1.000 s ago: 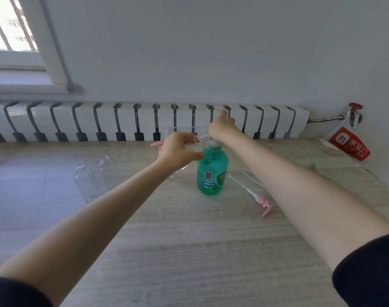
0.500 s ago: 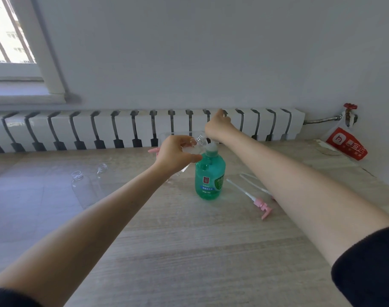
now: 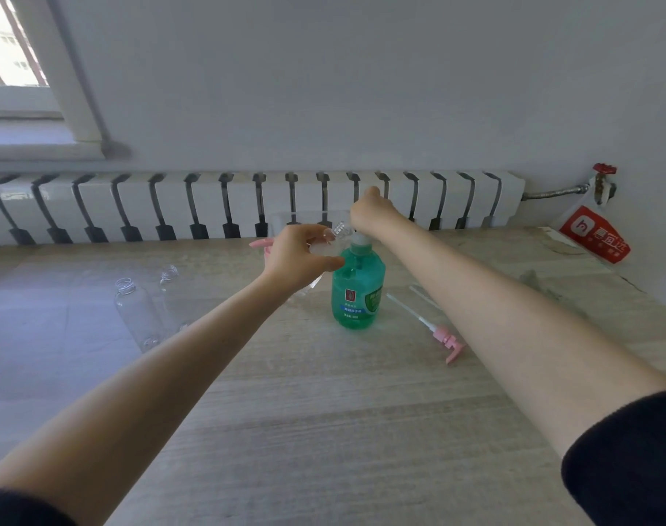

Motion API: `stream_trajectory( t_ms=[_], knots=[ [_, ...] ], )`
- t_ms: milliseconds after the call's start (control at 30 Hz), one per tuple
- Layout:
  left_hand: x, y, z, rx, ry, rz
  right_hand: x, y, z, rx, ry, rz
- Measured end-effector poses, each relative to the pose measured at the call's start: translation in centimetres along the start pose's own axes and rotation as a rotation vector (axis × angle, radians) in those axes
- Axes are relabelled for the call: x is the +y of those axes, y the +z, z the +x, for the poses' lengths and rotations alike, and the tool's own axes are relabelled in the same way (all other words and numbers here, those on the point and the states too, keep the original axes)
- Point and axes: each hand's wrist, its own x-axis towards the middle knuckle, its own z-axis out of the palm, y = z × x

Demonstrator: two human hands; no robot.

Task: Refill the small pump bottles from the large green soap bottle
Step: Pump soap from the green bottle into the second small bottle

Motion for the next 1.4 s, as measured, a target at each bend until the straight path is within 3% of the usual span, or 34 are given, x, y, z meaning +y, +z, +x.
stream_trajectory(
  t_ms=[267, 867, 1400],
  knots=[
    [-0.1, -0.1, 0.0, -0.009, -0.014, 0.003, 0.4, 0.0, 0.3, -0.047, -0.043, 0.031],
    [1.3, -0.5, 0.1, -0.031, -0.029, -0.032, -0.6, -1.7, 0.0, 0.013, -0.049, 0.022],
    [0.3, -0.5, 0.4, -0.013, -0.007, 0.035, 0.5, -0.3, 0.3, -0.078, -0.068, -0.004]
  ],
)
